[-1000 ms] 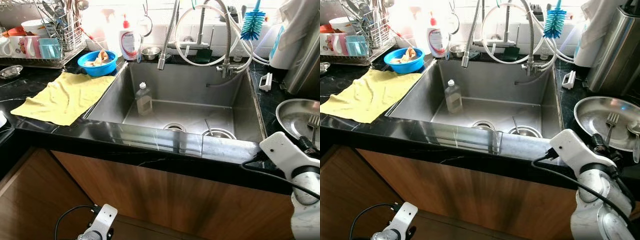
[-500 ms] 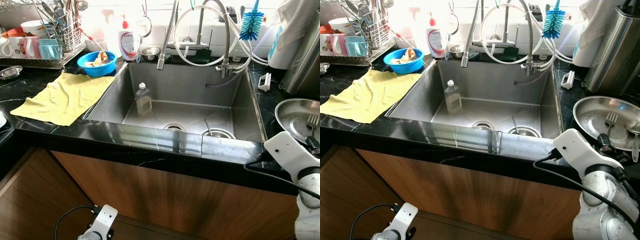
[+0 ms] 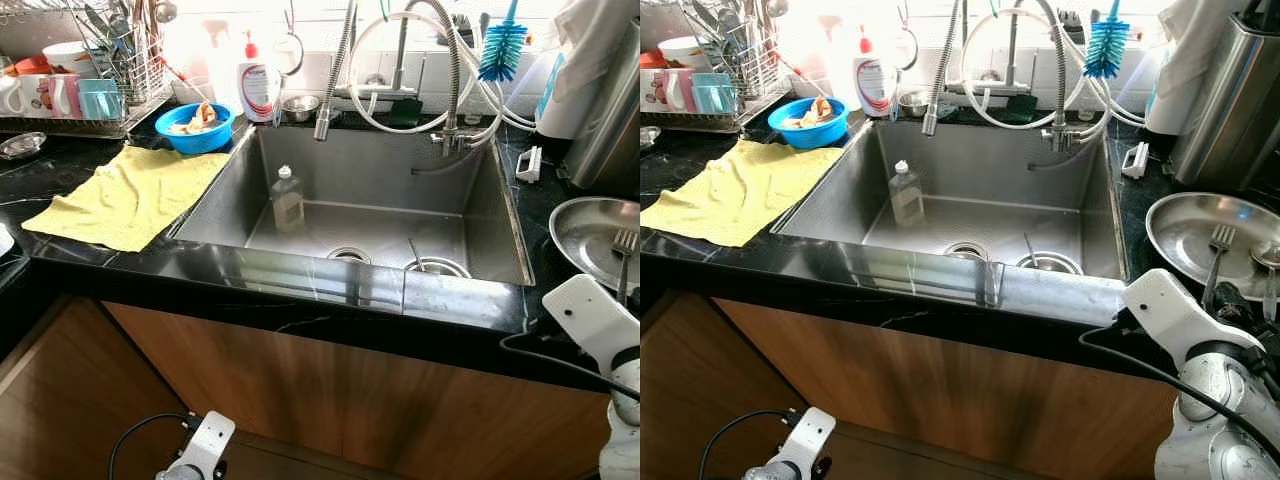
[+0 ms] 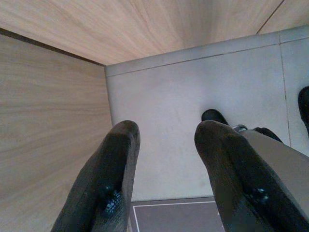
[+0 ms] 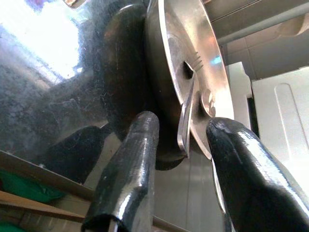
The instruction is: Kitchen organization
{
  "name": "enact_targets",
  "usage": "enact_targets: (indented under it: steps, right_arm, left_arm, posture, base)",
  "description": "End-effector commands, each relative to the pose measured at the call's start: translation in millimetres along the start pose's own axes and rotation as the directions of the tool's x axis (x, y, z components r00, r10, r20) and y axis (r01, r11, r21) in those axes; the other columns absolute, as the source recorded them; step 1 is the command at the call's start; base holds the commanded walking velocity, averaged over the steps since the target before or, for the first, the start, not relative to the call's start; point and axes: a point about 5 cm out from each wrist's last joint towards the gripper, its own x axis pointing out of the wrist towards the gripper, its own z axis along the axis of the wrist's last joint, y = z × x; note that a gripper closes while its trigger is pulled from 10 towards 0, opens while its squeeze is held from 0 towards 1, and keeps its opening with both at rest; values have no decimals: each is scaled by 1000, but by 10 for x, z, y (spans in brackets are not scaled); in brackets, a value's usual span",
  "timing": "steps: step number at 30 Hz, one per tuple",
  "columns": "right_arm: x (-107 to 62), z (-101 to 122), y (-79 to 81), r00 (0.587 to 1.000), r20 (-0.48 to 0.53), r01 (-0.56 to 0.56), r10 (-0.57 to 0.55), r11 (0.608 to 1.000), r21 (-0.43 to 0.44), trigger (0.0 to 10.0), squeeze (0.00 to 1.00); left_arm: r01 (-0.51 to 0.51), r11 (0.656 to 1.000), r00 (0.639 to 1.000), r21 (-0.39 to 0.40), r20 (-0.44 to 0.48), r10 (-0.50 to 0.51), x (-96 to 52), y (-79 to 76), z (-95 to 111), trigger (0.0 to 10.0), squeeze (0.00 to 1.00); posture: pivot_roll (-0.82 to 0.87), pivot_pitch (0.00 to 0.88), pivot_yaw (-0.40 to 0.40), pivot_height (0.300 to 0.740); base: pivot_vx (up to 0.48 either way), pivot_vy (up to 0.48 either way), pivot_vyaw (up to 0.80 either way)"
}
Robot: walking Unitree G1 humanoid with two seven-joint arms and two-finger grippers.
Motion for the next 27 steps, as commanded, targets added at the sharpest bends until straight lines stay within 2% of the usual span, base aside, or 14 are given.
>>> enact_targets:
  steps: [1, 5, 8, 9, 10, 12, 13, 14, 16, 17, 18, 19, 20, 27]
  right_arm:
    - [-27, 51, -8, 999, 32, -13, 13, 1000, 3, 1608, 0]
    - [-25, 60, -8, 999, 40, -16, 16, 1000, -4, 1569, 0]
    - [-22, 83, -23, 999, 47, -11, 11, 1000, 1, 235, 0]
    - [-20, 82, -22, 999, 47, -10, 10, 1000, 0, 1765, 0]
    - [-20, 81, -21, 999, 47, -9, 9, 1000, 0, 1765, 0]
    - [-18, 85, -11, 999, 50, -13, 13, 1000, -6, 4941, 0]
    - [-18, 87, -10, 999, 51, -13, 13, 1000, -7, 4941, 0]
    - [-16, 98, -18, 998, 55, -11, 11, 1000, -6, 9216, 0]
    - [-16, 108, -26, 998, 58, -9, 9, 1000, -5, 8314, 0]
    - [-17, 110, -28, 998, 60, -9, 9, 1000, -4, 7137, 0]
    - [-17, 109, -28, 998, 60, -9, 10, 1000, -5, 4157, 0]
    - [-17, 108, -26, 998, 59, -10, 10, 1000, -5, 4157, 0]
    - [-17, 106, -23, 998, 59, -12, 12, 1000, -6, 0, 0]
    - [-16, 131, -50, 998, 70, 1, -1, 1000, -4, 0, 0]
  left_arm:
    - [0, 1000, 1000, 18, -28, 0, -11, 1, -73, 10000, 0]
    - [0, 1000, 1000, 18, -28, 1, -12, 2, -76, 10000, 0]
    - [-1, 1000, 1000, 18, -29, 2, -13, 8, -80, 10000, 0]
    - [-1, 1000, 1000, 19, -29, 2, -14, 12, -82, 10000, 0]
    - [-1, 1000, 1000, 19, -30, 2, -14, 13, -82, 10000, 0]
    - [-1, 1000, 1000, 18, -30, 2, -15, 17, -85, 10000, 0]
    - [-1, 1000, 1000, 19, -30, 2, -15, 18, -85, 10000, 0]
    - [-1, 1000, 1000, 19, -30, 2, -16, 20, -86, 10000, 0]
    - [-1, 1000, 1000, 18, -30, 2, -16, 21, -86, 10000, 0]
    - [-1, 1000, 1000, 18, -30, 1, -16, 21, -87, 10000, 0]
    - [-1, 1000, 1000, 18, -30, 1, -16, 20, -87, 10000, 0]
    - [-1, 1000, 1000, 18, -30, 1, -16, 21, -87, 10000, 0]
    - [-1, 1000, 1000, 18, -31, 1, -16, 20, -87, 10000, 0]
    - [-1, 1000, 999, 18, -32, 1, -15, 13, -86, 10000, 0]
  posture:
    - [-160, 0, 65, 740]
    - [-160, 0, 65, 740]
    - [-160, 0, 66, 740]
    - [-160, 0, 66, 740]
    - [-160, 0, 66, 740]
    - [-160, 0, 66, 740]
    - [-160, 0, 66, 740]
    - [-160, 0, 66, 740]
    - [-160, 0, 65, 740]
    - [-160, 0, 66, 740]
    - [-160, 0, 65, 740]
    - [-160, 0, 65, 740]
    - [-160, 0, 65, 740]
    - [-160, 0, 66, 740]
  base:
    - [0, 0, 0]
    - [0, 0, 0]
    - [0, 0, 0]
    - [0, 0, 0]
    - [0, 0, 0]
    - [0, 0, 0]
    - [0, 0, 0]
    - [0, 0, 0]
    - [0, 0, 0]
    - [0, 0, 0]
    - [0, 0, 0]
    - [0, 0, 0]
    - [0, 0, 0]
    - [0, 0, 0]
